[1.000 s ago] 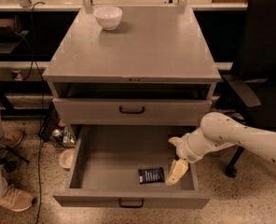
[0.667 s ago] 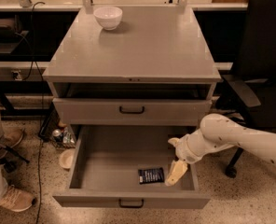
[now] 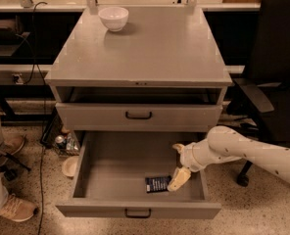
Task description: Pick rxbar blueberry from middle drawer and place on counter
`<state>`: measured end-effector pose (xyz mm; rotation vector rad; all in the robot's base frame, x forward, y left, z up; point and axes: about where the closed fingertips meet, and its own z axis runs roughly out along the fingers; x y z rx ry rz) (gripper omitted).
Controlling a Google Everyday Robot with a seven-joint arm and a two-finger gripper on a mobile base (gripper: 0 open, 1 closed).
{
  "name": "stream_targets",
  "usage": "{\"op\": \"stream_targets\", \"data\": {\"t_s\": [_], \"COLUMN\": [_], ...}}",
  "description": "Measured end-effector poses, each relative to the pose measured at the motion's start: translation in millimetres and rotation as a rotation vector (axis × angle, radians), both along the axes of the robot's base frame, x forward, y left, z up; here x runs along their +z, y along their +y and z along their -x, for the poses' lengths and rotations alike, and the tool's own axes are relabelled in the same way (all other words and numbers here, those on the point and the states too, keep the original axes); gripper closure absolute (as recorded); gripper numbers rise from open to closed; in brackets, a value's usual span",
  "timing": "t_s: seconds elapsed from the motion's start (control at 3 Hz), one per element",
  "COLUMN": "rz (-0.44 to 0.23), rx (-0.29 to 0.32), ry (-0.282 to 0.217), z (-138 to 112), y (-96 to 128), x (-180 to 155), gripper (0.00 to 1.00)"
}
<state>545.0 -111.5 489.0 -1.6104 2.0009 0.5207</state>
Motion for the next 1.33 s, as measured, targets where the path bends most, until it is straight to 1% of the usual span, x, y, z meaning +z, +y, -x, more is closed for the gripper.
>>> {"op": "stream_targets", "data": {"t_s": [0.33,0.67,1.0,1.33], "rz": [-0.032,-0.049,-0.046,-0.03], "rx": [-0.009,0.01,0.026,0.037], "ry": [-0.023,-0.029,-0.026,-0.029], "z": [-17.1,-25.4,-28.4,-27.1], "y": [10.9,20.6,25.7,25.2], "x": [-20.3,-43.0,-63.7,-78.4], "gripper": [0.0,0.0,0.0,0.0]}}
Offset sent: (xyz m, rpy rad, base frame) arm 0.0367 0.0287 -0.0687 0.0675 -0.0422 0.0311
